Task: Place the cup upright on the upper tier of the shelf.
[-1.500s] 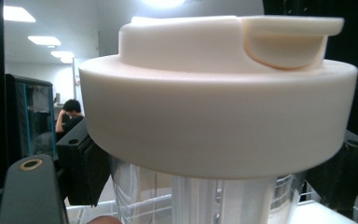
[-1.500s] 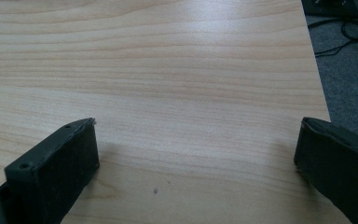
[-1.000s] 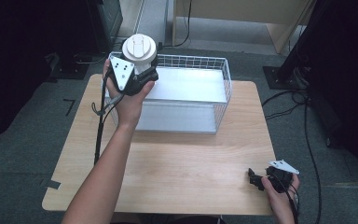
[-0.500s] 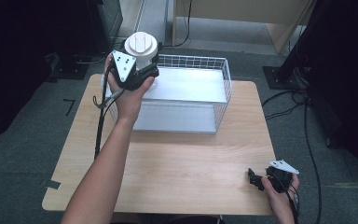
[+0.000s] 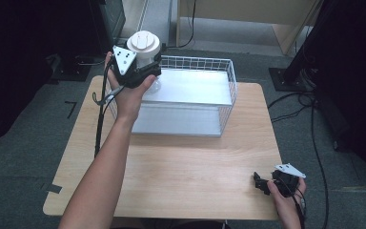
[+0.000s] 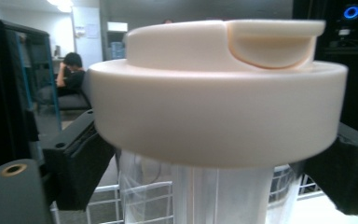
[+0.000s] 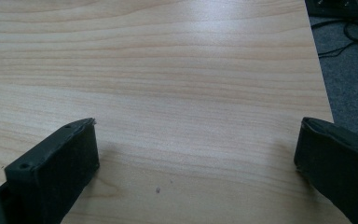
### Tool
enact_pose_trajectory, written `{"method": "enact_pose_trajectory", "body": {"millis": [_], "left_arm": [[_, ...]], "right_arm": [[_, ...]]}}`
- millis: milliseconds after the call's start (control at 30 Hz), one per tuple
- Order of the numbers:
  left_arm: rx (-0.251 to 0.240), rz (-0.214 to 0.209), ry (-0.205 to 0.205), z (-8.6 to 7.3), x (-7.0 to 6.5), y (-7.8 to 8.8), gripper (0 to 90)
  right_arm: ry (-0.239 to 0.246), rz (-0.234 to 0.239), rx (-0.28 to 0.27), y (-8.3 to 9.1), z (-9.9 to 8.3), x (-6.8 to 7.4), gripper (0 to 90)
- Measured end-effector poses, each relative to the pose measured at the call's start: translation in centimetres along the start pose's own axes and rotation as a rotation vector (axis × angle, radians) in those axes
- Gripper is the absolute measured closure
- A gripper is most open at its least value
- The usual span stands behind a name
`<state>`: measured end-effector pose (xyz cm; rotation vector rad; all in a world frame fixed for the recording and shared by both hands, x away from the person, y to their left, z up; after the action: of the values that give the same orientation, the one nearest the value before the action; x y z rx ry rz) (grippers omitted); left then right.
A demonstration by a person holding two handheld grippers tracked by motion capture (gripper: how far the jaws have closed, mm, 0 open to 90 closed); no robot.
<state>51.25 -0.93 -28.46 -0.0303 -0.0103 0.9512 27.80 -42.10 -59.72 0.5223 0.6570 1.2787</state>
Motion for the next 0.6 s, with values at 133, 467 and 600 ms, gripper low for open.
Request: {"method": "enact_pose_trajectory", "body": {"millis": [133, 467, 600], "left_arm": [[0.015, 0.004, 0.012, -0.1, 0.0, 0.0, 3.4], [0.009, -0.006, 0.015, -0.1, -0.2, 1.0, 0.2], [-0.007, -0.011, 0.01, 0.0, -0.6, 1.8, 0.2]], "right_arm": [[-0.002, -0.001, 0.003, 0.0, 0.0, 0.0, 0.0], [-0.002, 0.001, 0.002, 0.0, 0.0, 0.0, 0.0], [-0.001, 0.0, 0.002, 0.0, 0.0, 0.0, 0.0]]}}
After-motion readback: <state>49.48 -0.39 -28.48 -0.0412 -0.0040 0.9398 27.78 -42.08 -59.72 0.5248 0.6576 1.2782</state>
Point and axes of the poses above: each handheld gripper's, and its own axes: y roughly backward along the jaws, z roughly out of its top, x roughly to its left, the point moved 10 cm from there along -y, roughly forward along the jaws, and after that the axes turned 15 degrees about -z, right-handed, at the moved point
